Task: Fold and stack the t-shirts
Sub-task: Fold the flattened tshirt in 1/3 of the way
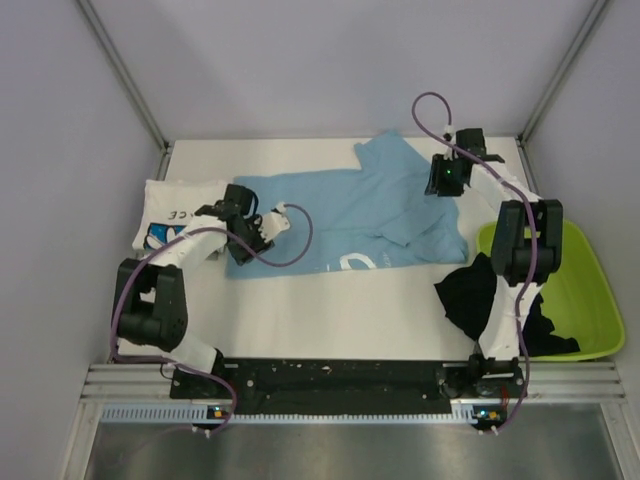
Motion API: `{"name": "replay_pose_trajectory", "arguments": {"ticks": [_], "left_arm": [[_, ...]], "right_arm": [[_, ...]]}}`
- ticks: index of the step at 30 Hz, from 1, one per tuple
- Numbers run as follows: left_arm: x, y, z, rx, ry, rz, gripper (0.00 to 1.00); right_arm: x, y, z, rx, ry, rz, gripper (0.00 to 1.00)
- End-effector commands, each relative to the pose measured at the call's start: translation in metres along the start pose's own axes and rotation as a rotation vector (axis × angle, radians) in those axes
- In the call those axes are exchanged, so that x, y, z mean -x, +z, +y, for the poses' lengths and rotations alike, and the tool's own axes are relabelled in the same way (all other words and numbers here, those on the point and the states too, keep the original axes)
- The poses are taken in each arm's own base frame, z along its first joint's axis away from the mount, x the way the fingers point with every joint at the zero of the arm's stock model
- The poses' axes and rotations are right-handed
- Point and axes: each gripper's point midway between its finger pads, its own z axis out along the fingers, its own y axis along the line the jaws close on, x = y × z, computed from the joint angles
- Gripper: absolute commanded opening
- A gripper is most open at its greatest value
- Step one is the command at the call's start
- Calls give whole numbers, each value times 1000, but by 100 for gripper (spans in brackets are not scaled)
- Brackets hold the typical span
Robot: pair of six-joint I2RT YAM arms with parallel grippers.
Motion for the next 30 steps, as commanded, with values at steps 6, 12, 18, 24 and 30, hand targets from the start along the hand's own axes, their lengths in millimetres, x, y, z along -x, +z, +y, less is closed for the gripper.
{"name": "replay_pose_trajectory", "arguments": {"ticks": [6,12,18,24,30], "left_arm": [[-49,20,-21,-34,34,143,50],[-61,25,-26,-41,51,153,51],[-82,35,-16,-9,29,217,32],[-81,34,-22,-21,18,191,13],[-83,34,-23,-19,18,197,2]], "right_arm": [[37,-39,7,-89,-77,-86,50],[-55,-53,62,-29,-128,45,50],[-113,-33,88,-24,-346,172,50],[-131,-15,70,-92,-380,251,49],[-139,-11,68,-88,-382,276,29]]}}
